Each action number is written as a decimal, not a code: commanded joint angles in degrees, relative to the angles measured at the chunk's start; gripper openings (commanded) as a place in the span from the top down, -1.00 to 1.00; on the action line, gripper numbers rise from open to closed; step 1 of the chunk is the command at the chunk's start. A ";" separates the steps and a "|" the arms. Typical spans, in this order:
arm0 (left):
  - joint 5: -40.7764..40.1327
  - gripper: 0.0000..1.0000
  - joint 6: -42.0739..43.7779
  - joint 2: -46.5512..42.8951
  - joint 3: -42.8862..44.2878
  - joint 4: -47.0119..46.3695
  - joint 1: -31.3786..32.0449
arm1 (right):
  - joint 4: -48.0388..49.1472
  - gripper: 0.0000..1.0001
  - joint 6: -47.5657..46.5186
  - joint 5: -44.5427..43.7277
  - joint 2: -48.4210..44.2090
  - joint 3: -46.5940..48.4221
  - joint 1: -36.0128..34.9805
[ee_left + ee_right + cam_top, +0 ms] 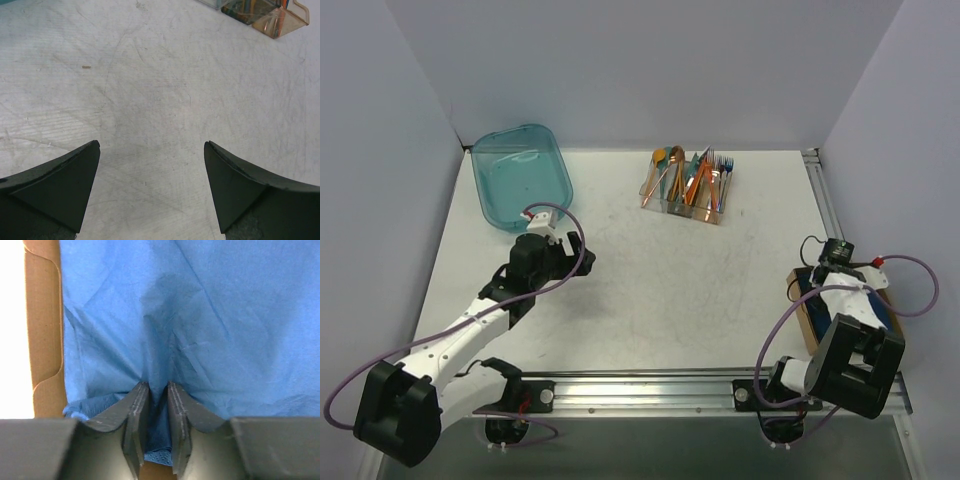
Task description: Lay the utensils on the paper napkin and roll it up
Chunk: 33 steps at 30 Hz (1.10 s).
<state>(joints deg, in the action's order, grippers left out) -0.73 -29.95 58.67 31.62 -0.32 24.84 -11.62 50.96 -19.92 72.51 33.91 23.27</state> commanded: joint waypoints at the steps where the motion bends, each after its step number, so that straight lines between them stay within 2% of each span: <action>1: 0.73 -0.88 -0.28 0.65 1.69 -3.20 0.30 | -3.75 0.60 1.16 -2.84 -2.98 0.10 0.38; 9: 0.56 -0.87 -0.10 1.35 1.69 -3.55 0.30 | -9.65 0.67 -0.68 -5.65 -8.43 5.63 0.20; 18: 0.29 -0.88 0.25 1.27 1.78 -3.55 0.30 | -10.97 0.70 -2.70 -2.15 -10.46 8.36 0.20; 21: 0.21 -0.88 0.25 1.27 1.87 -3.46 0.30 | -10.71 0.75 -3.23 -0.82 -11.42 9.42 -1.73; 25: 0.12 -0.88 0.34 1.35 1.87 -3.46 0.30 | -11.49 0.74 -2.27 -1.43 -12.92 12.05 -9.26; 29: -0.32 -0.87 0.42 1.27 2.05 -3.29 0.30 | -11.85 0.78 -1.13 -0.47 -13.10 14.34 -13.94; 31: -0.58 -0.88 0.51 1.09 2.13 -3.11 0.30 | -10.98 0.87 -0.25 -0.12 -13.27 14.87 -18.68; 33: -0.94 -0.88 0.69 1.00 2.13 -2.94 0.30 | -10.71 0.86 0.98 -1.08 -12.75 15.22 -25.24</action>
<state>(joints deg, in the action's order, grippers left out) -0.82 -29.78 60.01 31.62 -0.67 24.84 -21.50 49.89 -20.01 60.16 47.29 4.89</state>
